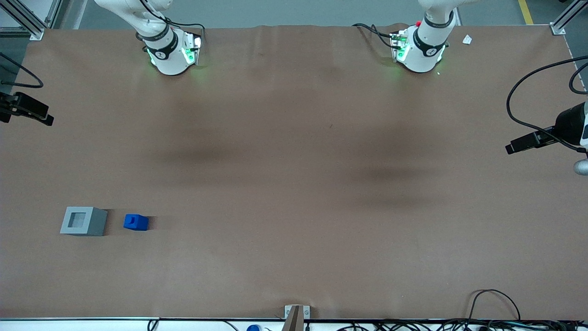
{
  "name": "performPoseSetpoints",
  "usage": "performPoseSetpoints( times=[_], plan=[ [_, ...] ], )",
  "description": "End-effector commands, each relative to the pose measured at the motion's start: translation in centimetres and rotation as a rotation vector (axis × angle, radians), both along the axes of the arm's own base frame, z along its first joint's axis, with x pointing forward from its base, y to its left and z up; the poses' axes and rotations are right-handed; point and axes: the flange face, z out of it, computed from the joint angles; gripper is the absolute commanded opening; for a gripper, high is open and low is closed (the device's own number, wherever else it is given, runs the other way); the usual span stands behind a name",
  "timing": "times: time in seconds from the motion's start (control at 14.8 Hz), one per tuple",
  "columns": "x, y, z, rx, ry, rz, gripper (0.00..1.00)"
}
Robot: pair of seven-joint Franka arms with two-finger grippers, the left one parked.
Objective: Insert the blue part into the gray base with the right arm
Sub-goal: 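Move the open right gripper down over the blue block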
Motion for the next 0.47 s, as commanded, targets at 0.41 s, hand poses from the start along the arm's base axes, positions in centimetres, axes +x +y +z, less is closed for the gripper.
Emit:
performPoseSetpoints(
  times=[0.41],
  plan=[
    [5.7,0.4,-9.4,0.01,-0.001,0.0,1.0]
  ],
)
